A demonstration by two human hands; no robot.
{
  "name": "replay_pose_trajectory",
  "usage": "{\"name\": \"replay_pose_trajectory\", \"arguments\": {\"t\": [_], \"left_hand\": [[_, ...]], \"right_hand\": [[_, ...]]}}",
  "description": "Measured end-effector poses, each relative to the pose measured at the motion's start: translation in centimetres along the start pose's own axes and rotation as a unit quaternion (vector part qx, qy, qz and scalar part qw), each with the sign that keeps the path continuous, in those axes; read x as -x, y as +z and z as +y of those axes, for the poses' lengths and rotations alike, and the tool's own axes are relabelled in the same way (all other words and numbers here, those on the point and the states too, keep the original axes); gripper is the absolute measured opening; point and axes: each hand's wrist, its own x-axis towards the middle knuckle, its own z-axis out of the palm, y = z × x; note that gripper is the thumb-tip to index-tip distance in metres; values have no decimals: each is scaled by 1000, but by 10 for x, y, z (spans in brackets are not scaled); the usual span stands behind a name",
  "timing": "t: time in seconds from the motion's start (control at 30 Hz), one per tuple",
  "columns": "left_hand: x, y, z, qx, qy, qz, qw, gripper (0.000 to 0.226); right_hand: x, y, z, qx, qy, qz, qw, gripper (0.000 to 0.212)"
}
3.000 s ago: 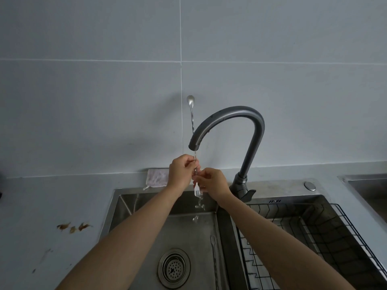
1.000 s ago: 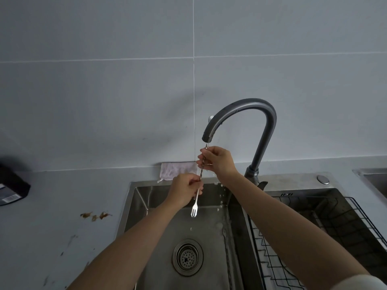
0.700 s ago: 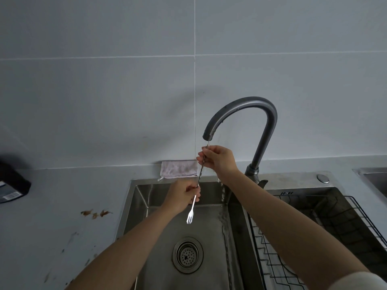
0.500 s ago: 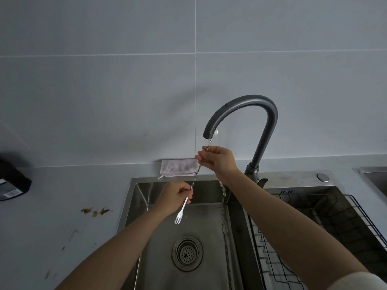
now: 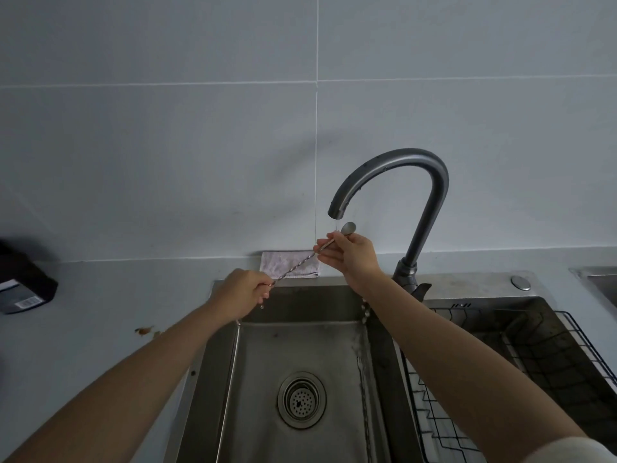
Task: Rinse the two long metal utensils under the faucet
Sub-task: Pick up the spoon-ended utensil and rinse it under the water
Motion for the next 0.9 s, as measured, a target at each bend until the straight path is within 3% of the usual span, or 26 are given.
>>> {"name": "replay_pose_trajectory", "arguments": {"t": [0.47, 0.63, 0.83, 0.9], "left_hand": [[-4, -22, 4, -109, 37, -3, 993, 19], [-5, -29, 4, -110, 41, -2, 993, 18], [0, -36, -5, -134, 29, -13, 990, 20], [2, -39, -9, -138, 28, -16, 990, 20]], "right_hand": [[-2, 0, -1, -7, -5, 39, 999, 14], [0, 0, -2, -50, 9, 21, 998, 39], [-1, 2, 0, -13, -6, 27, 1000, 4], [-1, 2, 1, -3, -11, 36, 999, 8]]}}
